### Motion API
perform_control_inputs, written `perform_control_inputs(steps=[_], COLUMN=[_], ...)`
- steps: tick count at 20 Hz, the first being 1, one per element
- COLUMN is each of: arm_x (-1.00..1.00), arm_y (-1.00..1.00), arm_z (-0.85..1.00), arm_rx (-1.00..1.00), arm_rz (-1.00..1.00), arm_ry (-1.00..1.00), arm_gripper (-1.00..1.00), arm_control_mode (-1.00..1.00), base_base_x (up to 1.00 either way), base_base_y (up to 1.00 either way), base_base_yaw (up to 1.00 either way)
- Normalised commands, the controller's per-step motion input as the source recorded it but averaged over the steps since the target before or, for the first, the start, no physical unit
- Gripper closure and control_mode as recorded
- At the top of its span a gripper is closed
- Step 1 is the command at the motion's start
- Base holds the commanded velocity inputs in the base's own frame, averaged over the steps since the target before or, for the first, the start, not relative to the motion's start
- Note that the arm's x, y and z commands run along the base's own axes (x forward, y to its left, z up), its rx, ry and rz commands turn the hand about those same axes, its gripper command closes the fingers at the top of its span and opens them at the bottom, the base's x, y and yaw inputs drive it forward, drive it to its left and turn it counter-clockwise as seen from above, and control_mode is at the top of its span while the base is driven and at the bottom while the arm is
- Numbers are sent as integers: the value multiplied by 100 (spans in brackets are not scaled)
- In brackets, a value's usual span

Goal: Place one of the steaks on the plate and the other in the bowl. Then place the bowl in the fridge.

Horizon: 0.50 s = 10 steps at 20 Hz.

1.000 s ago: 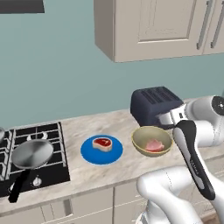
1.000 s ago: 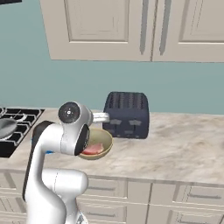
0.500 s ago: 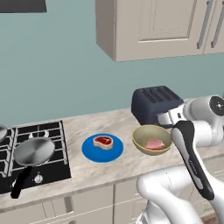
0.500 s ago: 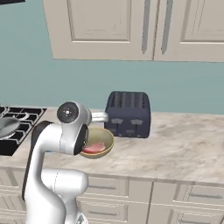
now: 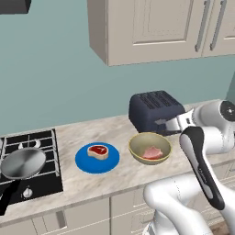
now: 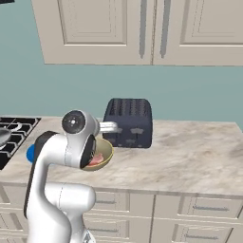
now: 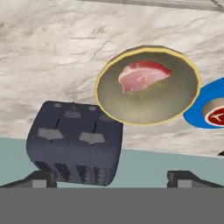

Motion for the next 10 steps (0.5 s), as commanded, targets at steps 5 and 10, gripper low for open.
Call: perform_control_inputs(steps=[5,10], arm_x=[-9,-41], arm_y=[4,20], arm_z=[0,-4], arm_rx=[-5,-29], arm_rz=[0,1], arm_ry=[6,25], arm_gripper=[-100,-100], arm_control_mode=[-100,-100], base_base_x=[0,0], base_base_y=[0,0], base_base_yaw=[0,0])
